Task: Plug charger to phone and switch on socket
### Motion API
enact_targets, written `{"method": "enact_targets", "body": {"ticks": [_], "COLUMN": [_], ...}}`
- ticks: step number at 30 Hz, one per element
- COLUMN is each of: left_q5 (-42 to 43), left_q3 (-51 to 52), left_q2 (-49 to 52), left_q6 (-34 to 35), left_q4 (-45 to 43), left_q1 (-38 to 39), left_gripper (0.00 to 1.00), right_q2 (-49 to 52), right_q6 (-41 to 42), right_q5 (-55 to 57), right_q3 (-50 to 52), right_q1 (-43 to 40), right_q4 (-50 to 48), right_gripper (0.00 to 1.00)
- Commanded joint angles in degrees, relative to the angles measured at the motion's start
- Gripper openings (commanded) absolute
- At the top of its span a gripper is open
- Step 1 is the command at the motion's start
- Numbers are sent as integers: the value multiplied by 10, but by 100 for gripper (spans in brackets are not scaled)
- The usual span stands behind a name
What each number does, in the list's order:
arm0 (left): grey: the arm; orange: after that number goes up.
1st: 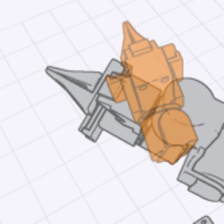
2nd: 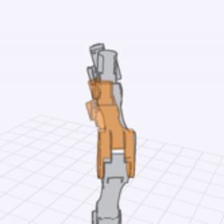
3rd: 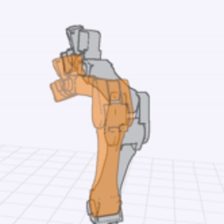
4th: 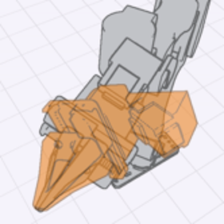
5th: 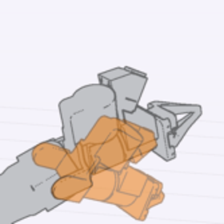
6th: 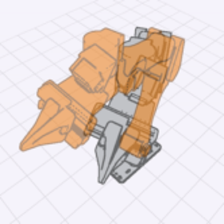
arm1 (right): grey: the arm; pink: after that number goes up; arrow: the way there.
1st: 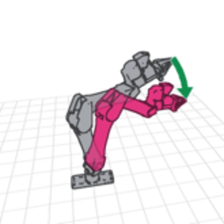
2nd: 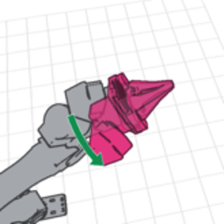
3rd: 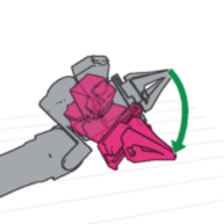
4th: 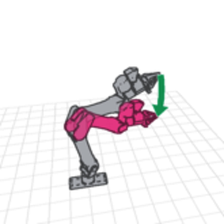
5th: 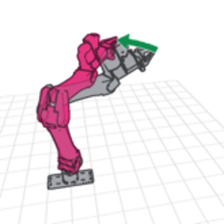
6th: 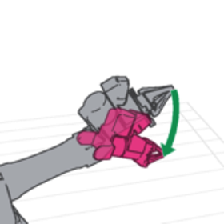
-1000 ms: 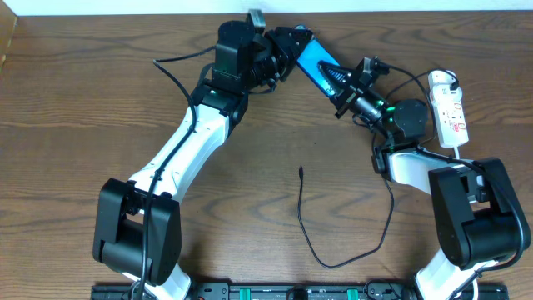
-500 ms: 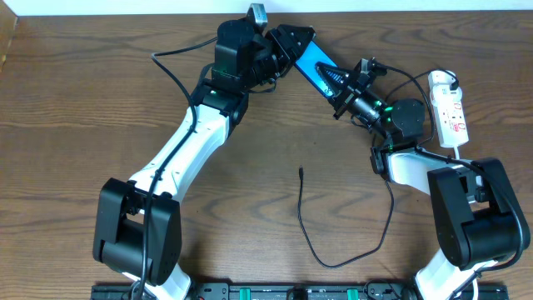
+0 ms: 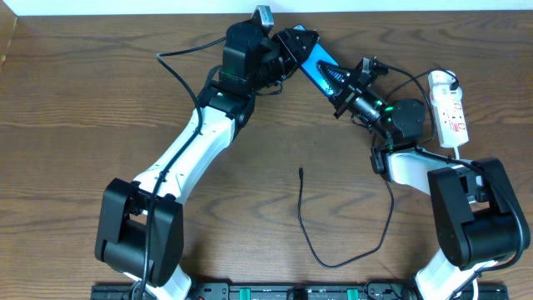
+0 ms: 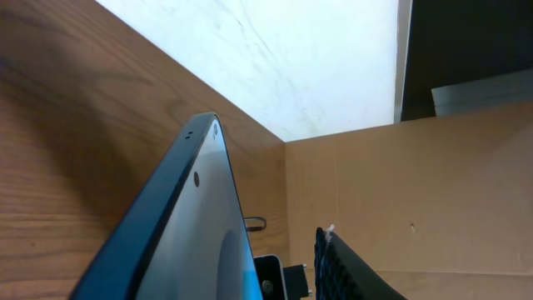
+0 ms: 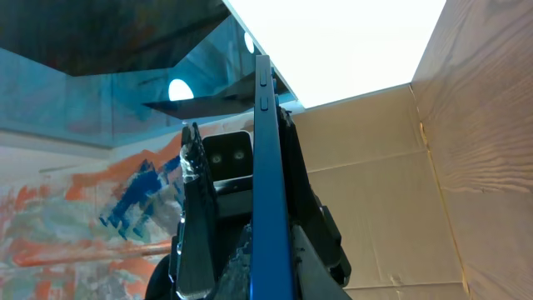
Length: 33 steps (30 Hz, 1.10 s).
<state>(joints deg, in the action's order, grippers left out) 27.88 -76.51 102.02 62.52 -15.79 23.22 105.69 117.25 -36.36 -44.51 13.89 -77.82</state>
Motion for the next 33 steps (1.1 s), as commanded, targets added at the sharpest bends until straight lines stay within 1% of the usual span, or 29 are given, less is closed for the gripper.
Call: {"method": "enact_targets", "body": {"ticks": [1,2,6,7,18,25,30,31,33], "left_q5": [-6,-16,-20,-20,-20,-20,-20,-21,-20], "left_q3": [-1,-1,-1,-1,-1,-1,-1,-1,-1], "left_q2": [8,8,8,8,8,8,8,8,8], "left_q6": [-14,-14,-14,-14,-14,-14,-14,-14,-14], "left_q4": [-6,-6,-6,-6,-6,-6,-6,-6,-6], "left_q1": [5,6,7,7,7,7,7,7,7], "left_gripper": [37,34,33,31,27,19,19,15,13], "right_q2": [-4,-4,-4,-4,-4,-4,-4,-4,-4], "right_q6": [3,3,3,3,3,3,3,3,3], "right_q5": [0,0,-2,-2,-3,-7,-7,-9,-11], "right_q3": [-7,-7,-7,-7,-7,-7,-7,-7,-7], "right_q1": [5,5,5,5,21,24,24,24,24], "right_q4": [-2,-2,-2,-2,-2,-2,-2,-2,-2], "right_gripper": [1,2,1,1,2,1,1,1,2]}}
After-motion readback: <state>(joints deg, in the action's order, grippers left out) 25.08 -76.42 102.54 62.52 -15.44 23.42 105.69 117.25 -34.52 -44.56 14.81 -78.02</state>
